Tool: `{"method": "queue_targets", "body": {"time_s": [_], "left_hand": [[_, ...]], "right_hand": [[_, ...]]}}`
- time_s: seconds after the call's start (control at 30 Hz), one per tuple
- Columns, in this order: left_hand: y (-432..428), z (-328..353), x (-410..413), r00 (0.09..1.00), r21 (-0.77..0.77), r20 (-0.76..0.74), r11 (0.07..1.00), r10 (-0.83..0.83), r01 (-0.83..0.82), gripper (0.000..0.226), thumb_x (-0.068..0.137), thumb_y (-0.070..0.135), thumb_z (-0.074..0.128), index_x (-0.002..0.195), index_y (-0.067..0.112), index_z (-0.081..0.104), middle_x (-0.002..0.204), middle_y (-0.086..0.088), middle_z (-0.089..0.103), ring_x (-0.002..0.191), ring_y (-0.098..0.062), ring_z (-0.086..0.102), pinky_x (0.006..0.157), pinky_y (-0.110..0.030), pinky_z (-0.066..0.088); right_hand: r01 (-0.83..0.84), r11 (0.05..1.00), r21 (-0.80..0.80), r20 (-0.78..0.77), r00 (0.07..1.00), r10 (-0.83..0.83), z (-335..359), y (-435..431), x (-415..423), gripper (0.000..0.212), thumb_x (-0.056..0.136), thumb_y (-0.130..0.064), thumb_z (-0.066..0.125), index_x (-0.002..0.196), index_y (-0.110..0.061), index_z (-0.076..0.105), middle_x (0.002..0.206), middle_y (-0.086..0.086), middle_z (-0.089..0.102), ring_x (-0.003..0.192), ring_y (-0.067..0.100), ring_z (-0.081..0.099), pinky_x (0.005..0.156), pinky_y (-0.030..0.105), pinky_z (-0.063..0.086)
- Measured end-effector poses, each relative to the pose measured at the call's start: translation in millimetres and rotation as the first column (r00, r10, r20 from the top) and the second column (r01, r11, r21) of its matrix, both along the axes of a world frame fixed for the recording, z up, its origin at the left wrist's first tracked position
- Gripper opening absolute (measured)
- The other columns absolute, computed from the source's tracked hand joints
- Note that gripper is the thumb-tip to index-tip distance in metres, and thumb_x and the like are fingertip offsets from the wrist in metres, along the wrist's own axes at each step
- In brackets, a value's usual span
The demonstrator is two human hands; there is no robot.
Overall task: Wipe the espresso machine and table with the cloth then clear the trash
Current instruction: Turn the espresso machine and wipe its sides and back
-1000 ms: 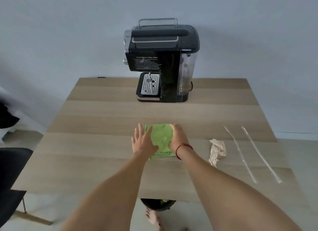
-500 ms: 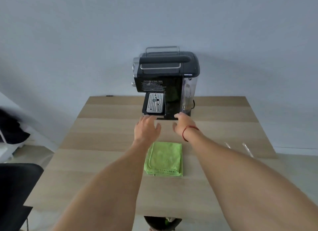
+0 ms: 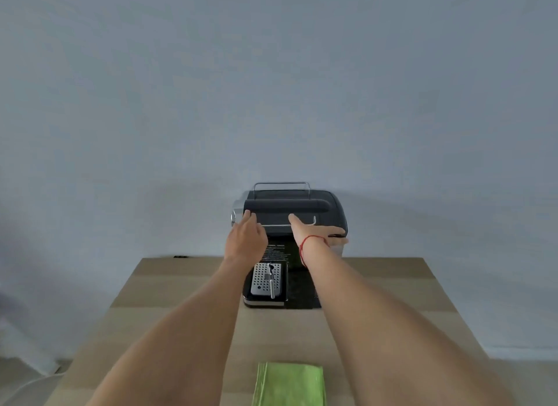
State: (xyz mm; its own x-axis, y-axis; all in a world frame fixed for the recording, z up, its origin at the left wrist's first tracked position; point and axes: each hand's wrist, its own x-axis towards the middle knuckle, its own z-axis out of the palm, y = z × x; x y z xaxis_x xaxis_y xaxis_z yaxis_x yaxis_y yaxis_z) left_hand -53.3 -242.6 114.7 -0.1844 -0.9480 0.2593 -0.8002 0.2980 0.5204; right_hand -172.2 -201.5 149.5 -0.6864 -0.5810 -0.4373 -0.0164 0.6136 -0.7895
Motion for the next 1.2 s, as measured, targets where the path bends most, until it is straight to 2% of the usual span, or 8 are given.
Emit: {"method": "queue_targets", "body": {"time_s": [0.2, 0.3, 0.47, 0.6, 0.7, 0.9, 1.07, 1.2], "left_hand": [[-19, -5, -2, 0.985, -0.017, -0.169, 0.999, -0.030, 0.027, 0.021, 0.101, 0.014, 0.030, 0.092, 0.007, 0.048, 0.084, -0.003, 0.049, 0.076, -0.015, 0.045, 0.067, -0.023, 0.040], [-22, -7, 1, 0.987, 0.004, -0.158, 0.999, -0.039, 0.040, 0.037, 0.102, 0.018, 0.032, 0.132, 0.002, 0.047, 0.132, -0.011, 0.052, 0.114, -0.018, 0.051, 0.101, -0.035, 0.043], [-24, -3, 6, 0.957, -0.092, -0.237, 0.976, 0.169, -0.195, 0.040, 0.099, 0.028, 0.041, 0.133, 0.008, 0.046, 0.133, -0.010, 0.043, 0.120, -0.025, 0.046, 0.099, -0.039, 0.045], [-20, 1, 1, 0.962, 0.086, -0.194, 0.980, 0.190, -0.177, 0.053, 0.099, 0.037, 0.040, 0.144, 0.009, 0.034, 0.153, -0.008, 0.029, 0.141, -0.025, 0.028, 0.112, -0.042, 0.028], [-13, 8, -11, 0.981, 0.183, -0.177, 0.982, 0.078, -0.045, 0.057, 0.098, 0.036, 0.043, 0.147, 0.008, 0.029, 0.146, -0.009, 0.038, 0.135, -0.026, 0.036, 0.108, -0.041, 0.032], [-7, 8, -24, 0.990, 0.281, -0.114, 0.959, 0.083, -0.048, 0.070, 0.091, 0.041, 0.041, 0.150, 0.017, 0.014, 0.130, -0.016, 0.055, 0.122, -0.034, 0.049, 0.101, -0.051, 0.042], [-5, 8, -24, 0.992, 0.273, -0.049, 0.957, 0.118, -0.100, 0.067, 0.095, 0.040, 0.041, 0.150, 0.013, 0.014, 0.144, -0.011, 0.043, 0.131, -0.032, 0.040, 0.104, -0.050, 0.035], [3, 12, -34, 0.987, 0.243, 0.057, 0.956, 0.152, -0.161, 0.062, 0.091, 0.042, 0.044, 0.141, 0.008, 0.029, 0.134, -0.011, 0.047, 0.123, -0.031, 0.043, 0.097, -0.048, 0.035]], "right_hand": [[0.275, 0.958, -0.083, 0.245, 0.937, -0.248, -16, -38, 23, 0.122, 0.077, -0.036, 0.072, 0.144, -0.028, -0.030, 0.157, 0.015, -0.021, 0.146, 0.041, 0.004, 0.114, 0.058, 0.020], [0.268, 0.960, -0.082, 0.248, 0.938, -0.241, -12, -36, 23, 0.116, 0.082, -0.031, 0.067, 0.144, -0.026, -0.031, 0.156, 0.014, -0.023, 0.146, 0.040, 0.003, 0.116, 0.054, 0.020], [0.160, 0.961, -0.224, 0.238, 0.966, -0.105, -23, -19, -9, 0.111, 0.073, -0.042, 0.062, 0.148, -0.030, -0.018, 0.159, 0.009, -0.012, 0.147, 0.033, -0.002, 0.121, 0.048, 0.007], [-0.022, 0.992, -0.125, 0.146, 0.988, 0.040, -24, 2, -42, 0.122, 0.059, -0.030, 0.064, 0.143, -0.039, -0.025, 0.157, 0.006, 0.015, 0.127, 0.034, 0.041, 0.092, 0.051, 0.052], [-0.016, 0.984, -0.179, 0.203, 0.978, 0.053, -21, 17, -66, 0.118, 0.059, -0.018, 0.059, 0.146, -0.035, -0.020, 0.151, 0.005, 0.030, 0.107, 0.030, 0.054, 0.068, 0.040, 0.058], [0.176, 0.961, -0.212, 0.096, 0.983, -0.159, -20, 19, -19, 0.076, 0.090, -0.007, 0.047, 0.152, -0.021, 0.004, 0.160, 0.011, 0.006, 0.142, 0.036, 0.023, 0.110, 0.048, 0.034], [0.115, 0.979, -0.167, -0.130, 0.982, -0.138, -28, 20, -18, 0.061, 0.099, -0.012, 0.035, 0.152, -0.021, 0.005, 0.160, 0.014, 0.010, 0.136, 0.036, 0.038, 0.101, 0.044, 0.045], [0.004, 0.988, -0.156, -0.202, 0.979, -0.035, -25, 17, -55, 0.068, 0.092, -0.007, 0.041, 0.152, -0.026, 0.014, 0.147, 0.009, 0.039, 0.126, 0.031, 0.050, 0.097, 0.039, 0.046]]}}
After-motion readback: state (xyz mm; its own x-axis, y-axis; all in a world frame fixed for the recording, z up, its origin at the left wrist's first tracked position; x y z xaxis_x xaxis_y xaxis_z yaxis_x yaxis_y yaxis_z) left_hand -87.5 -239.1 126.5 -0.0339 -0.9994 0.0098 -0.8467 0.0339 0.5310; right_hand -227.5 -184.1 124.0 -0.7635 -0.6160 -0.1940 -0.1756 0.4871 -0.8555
